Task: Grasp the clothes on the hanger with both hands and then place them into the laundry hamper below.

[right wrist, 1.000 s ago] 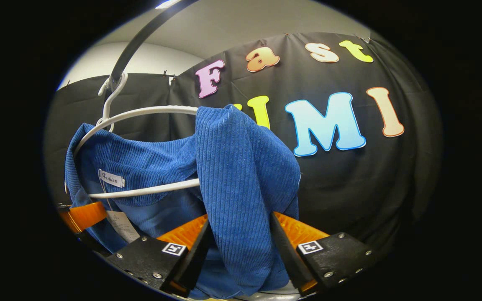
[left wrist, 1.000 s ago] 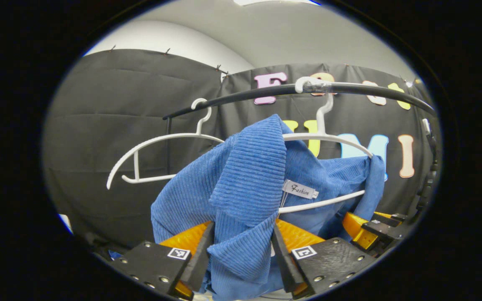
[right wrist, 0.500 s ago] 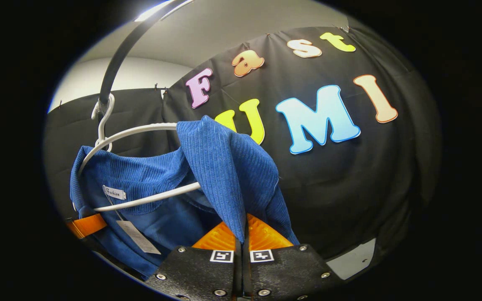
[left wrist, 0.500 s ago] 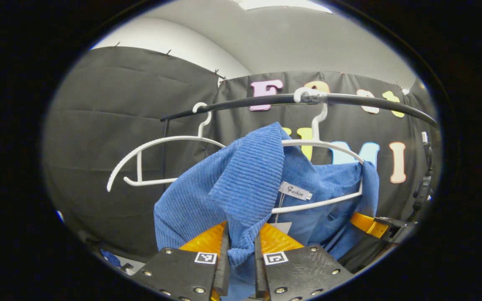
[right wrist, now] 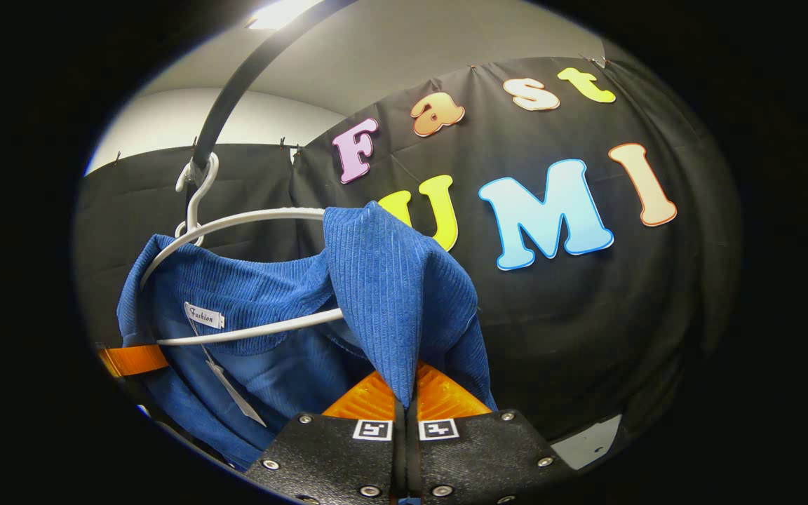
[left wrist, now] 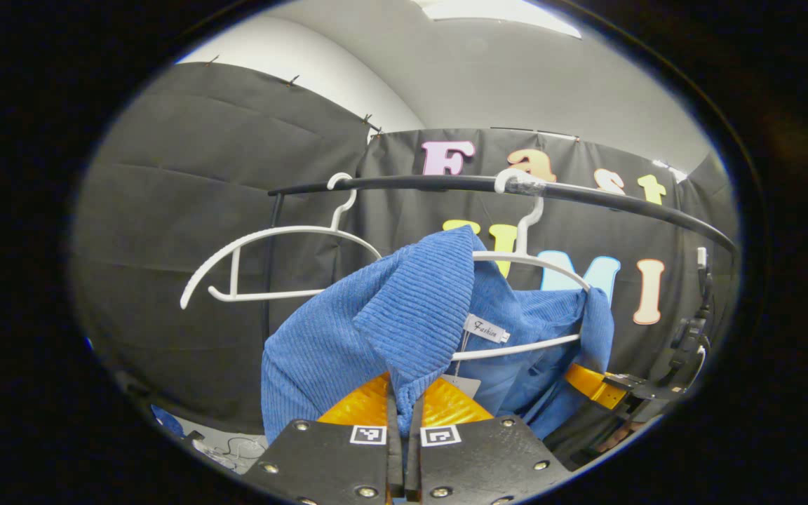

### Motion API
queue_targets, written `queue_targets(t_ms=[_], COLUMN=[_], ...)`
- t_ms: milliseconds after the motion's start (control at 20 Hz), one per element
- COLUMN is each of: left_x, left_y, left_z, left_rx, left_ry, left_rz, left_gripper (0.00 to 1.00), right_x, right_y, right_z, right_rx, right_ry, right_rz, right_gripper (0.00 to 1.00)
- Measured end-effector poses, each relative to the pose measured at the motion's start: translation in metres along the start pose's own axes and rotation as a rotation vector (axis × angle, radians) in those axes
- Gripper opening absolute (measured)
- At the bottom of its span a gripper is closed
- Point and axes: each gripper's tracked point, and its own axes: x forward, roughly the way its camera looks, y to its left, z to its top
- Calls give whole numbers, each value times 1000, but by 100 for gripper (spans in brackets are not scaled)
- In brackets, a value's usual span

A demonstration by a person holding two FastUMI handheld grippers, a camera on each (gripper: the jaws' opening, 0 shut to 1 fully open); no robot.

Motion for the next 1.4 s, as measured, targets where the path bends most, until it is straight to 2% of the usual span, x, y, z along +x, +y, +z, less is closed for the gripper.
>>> queue_targets(t_ms=[250, 750, 1100, 1400], left_x=[-24, -39, -15, 1], left_y=[10, 43, 87, 122], left_z=[28, 84, 106, 121], left_rx=[15, -2, -20, 3], left_ry=[-39, -119, -142, -165], left_rz=[-33, -81, -72, -36], left_gripper=[2, 2, 2, 2], right_x=[-15, -25, -18, -16], right_y=[0, -14, -39, -47], right_z=[8, 35, 64, 81], right_rx=[5, -11, -55, -87], right_ry=[-20, -87, -169, -224], right_rz=[-46, -197, -312, -357], right_gripper=[0, 0, 0, 0])
